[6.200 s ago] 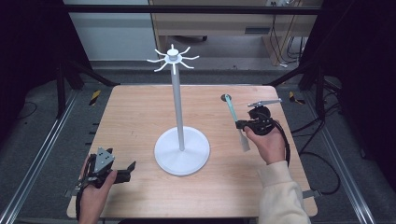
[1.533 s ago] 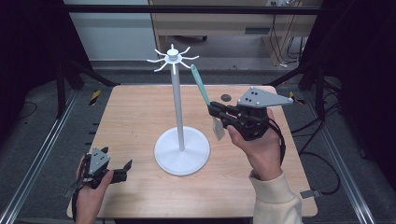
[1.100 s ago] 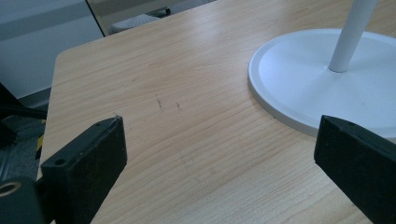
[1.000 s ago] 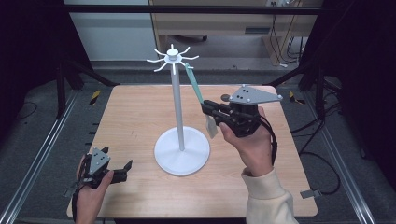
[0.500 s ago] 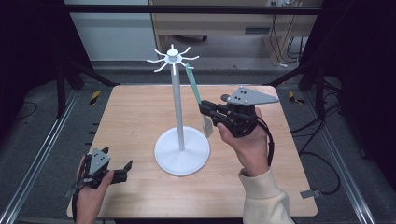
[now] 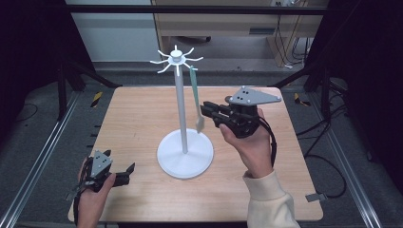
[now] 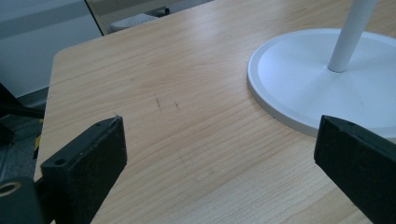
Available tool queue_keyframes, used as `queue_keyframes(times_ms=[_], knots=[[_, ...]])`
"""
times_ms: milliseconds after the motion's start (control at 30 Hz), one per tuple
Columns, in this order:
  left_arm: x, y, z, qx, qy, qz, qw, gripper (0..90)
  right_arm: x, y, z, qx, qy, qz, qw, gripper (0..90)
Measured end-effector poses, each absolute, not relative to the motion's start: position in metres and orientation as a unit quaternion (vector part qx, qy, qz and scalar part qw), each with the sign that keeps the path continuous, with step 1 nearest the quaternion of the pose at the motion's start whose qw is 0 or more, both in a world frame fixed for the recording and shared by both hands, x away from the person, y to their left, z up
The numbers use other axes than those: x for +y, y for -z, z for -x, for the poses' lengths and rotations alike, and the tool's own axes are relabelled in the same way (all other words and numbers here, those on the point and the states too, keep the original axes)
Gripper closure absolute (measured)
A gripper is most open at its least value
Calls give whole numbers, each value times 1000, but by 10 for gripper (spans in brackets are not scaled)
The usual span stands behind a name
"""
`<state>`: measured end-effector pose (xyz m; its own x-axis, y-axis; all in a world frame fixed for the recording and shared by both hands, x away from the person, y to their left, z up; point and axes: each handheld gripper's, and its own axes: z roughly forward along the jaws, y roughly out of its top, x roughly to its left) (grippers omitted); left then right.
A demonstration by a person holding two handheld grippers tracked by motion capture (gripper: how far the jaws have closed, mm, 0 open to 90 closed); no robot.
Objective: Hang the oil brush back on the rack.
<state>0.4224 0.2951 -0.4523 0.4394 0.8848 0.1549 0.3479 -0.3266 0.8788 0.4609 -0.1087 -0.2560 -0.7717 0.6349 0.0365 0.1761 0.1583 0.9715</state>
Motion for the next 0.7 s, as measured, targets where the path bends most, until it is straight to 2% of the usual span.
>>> queue_keyframes(times_ms=[133, 267, 467, 533, 700], knots=[[295, 452, -423, 413, -330, -746, 405, 20, -114, 257, -460, 740, -571, -283, 214, 760], [294, 452, -423, 412, -331, -747, 404, 21, -123, 259, -459, 738, -555, -303, 236, 687], [294, 452, -424, 413, -331, -747, 403, 20, -130, 263, -459, 734, -522, -333, 280, 480], [294, 452, -424, 413, -332, -746, 403, 20, -131, 263, -459, 732, -515, -340, 288, 464], [294, 452, -423, 411, -332, -748, 402, 20, -134, 265, -460, 729, -503, -350, 304, 319]])
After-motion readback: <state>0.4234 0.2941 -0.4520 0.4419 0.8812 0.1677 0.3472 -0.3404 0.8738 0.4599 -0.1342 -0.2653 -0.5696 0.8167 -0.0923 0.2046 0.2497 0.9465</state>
